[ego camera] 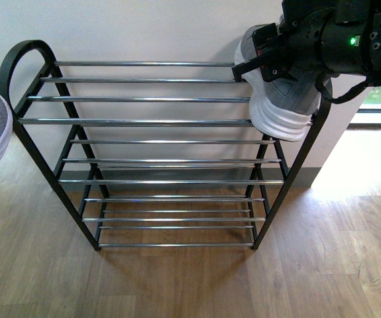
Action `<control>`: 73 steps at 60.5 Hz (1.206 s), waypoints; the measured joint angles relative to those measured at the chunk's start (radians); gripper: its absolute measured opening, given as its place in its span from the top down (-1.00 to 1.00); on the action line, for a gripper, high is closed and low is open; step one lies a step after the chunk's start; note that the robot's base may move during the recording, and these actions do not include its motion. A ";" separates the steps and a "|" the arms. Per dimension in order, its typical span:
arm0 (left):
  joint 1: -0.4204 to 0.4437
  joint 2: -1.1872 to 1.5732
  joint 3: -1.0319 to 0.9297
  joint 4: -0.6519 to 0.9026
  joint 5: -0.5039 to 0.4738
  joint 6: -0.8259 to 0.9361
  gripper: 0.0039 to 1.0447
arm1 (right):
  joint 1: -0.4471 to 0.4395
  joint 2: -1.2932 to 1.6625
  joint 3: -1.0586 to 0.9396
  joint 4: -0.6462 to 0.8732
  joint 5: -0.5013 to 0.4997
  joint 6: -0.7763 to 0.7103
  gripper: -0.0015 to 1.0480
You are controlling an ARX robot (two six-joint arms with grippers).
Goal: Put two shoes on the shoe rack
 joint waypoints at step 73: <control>0.000 0.000 0.000 0.000 0.000 0.000 0.97 | -0.238 -0.458 -0.466 0.340 -0.175 0.229 -0.14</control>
